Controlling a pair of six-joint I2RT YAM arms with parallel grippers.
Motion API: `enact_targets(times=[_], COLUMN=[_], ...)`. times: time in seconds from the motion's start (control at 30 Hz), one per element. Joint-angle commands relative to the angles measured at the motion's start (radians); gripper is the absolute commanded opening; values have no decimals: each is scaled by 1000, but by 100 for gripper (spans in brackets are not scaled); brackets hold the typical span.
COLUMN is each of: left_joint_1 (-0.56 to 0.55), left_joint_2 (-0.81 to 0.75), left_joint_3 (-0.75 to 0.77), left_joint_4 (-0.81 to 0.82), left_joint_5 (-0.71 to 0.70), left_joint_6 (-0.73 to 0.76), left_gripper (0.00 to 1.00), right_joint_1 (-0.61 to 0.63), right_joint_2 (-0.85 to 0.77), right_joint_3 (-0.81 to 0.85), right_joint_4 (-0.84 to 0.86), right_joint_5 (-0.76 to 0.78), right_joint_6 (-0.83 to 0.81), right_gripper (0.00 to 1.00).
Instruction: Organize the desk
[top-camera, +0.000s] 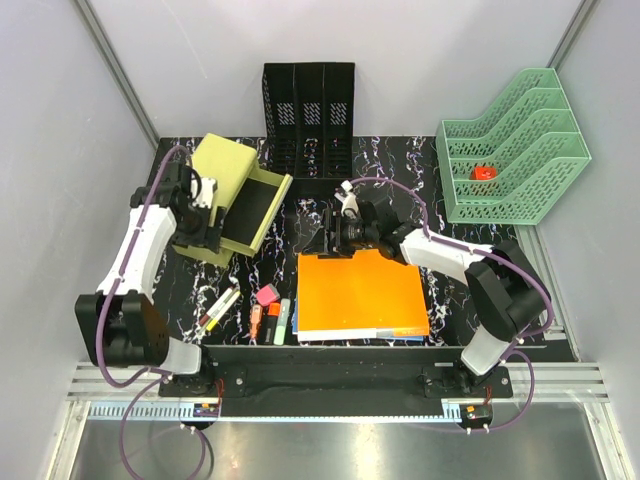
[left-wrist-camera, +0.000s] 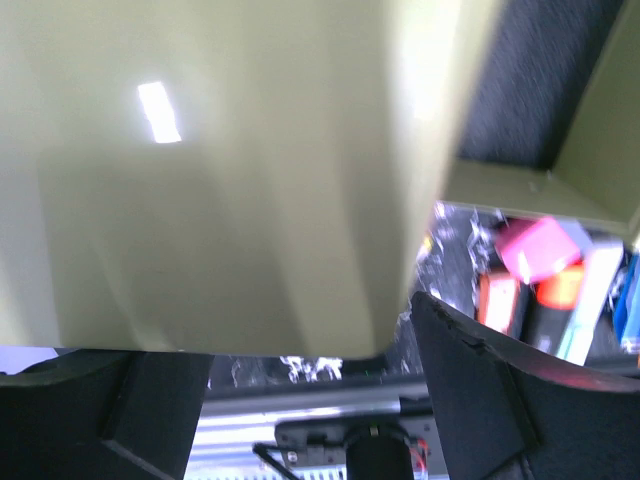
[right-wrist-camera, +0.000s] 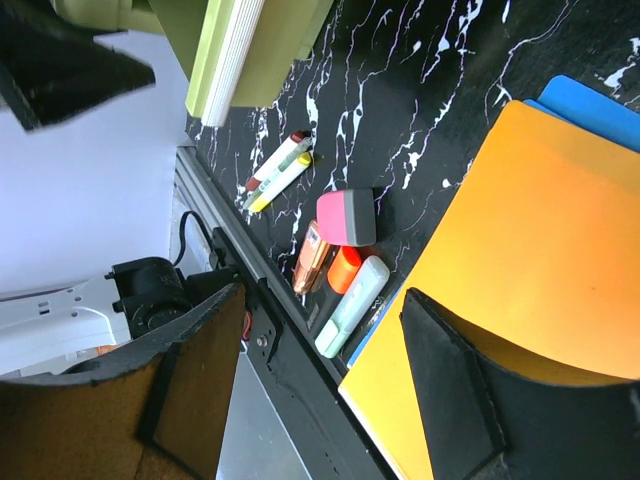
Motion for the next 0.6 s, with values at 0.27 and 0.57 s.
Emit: enact_targets(times=[0.27,0.57], left_joint_1=[99,85], left_joint_2=[-120,-291], left_joint_3=[118,-43], left_joint_4=[9,-101], left_joint_5=[172,183], left_joint_6=[151,527], left_gripper=[86,94], right_joint_1=[-114,-211], right_joint_2=[33,299], right_joint_3=[301,714], right_joint_4=[-280,-437], right_joint_5=[240,528], right_joint_6=[-192,-260], right_gripper=[73,73])
